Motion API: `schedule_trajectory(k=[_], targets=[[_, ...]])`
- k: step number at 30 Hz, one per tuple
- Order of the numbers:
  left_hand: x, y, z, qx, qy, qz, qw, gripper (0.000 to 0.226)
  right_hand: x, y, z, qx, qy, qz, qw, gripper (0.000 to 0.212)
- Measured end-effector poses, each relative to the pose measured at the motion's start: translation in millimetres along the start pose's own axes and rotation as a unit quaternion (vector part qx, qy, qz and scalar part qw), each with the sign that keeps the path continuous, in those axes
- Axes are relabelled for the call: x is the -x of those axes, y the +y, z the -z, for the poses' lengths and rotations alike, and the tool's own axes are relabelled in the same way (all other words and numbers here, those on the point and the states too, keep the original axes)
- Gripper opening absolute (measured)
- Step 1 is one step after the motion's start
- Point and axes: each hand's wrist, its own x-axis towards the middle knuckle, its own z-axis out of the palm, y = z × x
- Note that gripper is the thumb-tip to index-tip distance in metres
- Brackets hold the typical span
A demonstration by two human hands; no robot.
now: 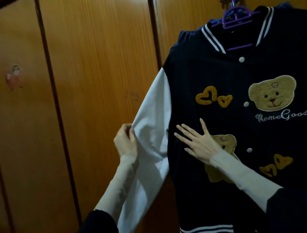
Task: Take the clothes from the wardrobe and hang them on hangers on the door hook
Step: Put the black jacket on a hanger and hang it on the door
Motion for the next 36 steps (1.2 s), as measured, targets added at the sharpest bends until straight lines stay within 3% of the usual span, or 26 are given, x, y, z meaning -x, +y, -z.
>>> schedule_trajectory(k=[5,10,13,16,19,21,28,32,36], targets=[[37.0,1.4,-29.8,0.032,-0.128,0.004,0.991,0.021,3.5,8.1,6.9,-0.006,-0.034,0.015,0.999,0.072],[62.2,14.1,-58.6,0.052,-0.193,0.034,0.979,0.033,24.9,31.7,12.3,-0.011,-0.028,-0.003,1.000,0.072],[71.9,28.1,-72.7,0.041,-0.184,0.045,0.981,0.036,41.8,48.2,15.5,-0.015,-0.052,-0.006,0.999,0.068],[78.3,43.5,-88.8,0.000,-0.115,0.038,0.993,0.040,60.2,67.8,24.5,0.000,-0.083,-0.016,0.996,0.054],[88.5,68.3,-104.6,-0.034,-0.037,-0.027,0.998,0.048,82.4,95.2,37.4,0.008,-0.105,-0.065,0.992,0.055],[100.5,90.3,-119.1,-0.053,-0.034,-0.096,0.993,0.052,101.0,116.9,46.5,0.010,-0.108,-0.106,0.988,0.055],[156.6,170.8,-188.7,-0.063,-0.182,-0.278,0.941,0.059,167.8,201.0,75.6,0.000,-0.045,-0.287,0.957,0.044],[183.7,213.1,-223.4,-0.050,-0.271,-0.357,0.892,0.058,199.9,238.8,90.2,-0.093,0.017,-0.460,0.883,0.047],[205.5,245.0,-251.1,-0.061,-0.337,-0.427,0.837,0.060,216.5,262.5,97.3,-0.275,0.050,-0.621,0.732,0.042]])
